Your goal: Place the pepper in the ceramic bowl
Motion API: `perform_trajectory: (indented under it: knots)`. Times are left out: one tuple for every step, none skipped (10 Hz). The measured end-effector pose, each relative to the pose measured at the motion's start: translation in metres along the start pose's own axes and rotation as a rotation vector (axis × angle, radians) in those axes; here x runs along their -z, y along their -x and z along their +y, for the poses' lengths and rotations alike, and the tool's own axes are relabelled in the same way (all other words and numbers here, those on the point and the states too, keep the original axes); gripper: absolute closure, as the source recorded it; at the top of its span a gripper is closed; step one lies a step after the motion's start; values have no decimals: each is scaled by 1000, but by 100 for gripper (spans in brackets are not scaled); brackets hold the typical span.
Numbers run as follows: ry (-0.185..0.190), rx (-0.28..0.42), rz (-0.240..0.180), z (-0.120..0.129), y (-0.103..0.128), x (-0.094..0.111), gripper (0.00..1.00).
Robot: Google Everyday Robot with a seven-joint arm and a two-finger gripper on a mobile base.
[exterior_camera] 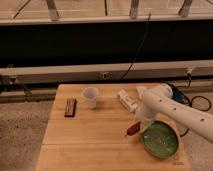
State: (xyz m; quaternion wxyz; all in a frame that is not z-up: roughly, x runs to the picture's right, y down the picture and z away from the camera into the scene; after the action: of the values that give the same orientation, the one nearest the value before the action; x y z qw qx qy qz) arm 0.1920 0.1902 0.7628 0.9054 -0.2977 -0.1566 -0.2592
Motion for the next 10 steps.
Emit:
perform_trajectory:
  knots:
    - [-5, -16, -7, 6, -6, 0, 99]
    - [-13, -36, -15, 12, -13, 1, 99]
    - [-19, -58, -21, 18, -20, 2, 99]
    - [-20, -63, -25, 20, -21, 3, 99]
    - [-23, -67, -29, 20, -21, 2, 99]
    - [-24, -75, -32, 23, -24, 1, 99]
    - [-24, -84, -35, 26, -27, 0, 99]
    - [-27, -88, -40, 26, -29, -1, 99]
    - [-28, -99, -43, 30, -33, -1, 99]
    - [-23, -107, -46, 35, -36, -1, 99]
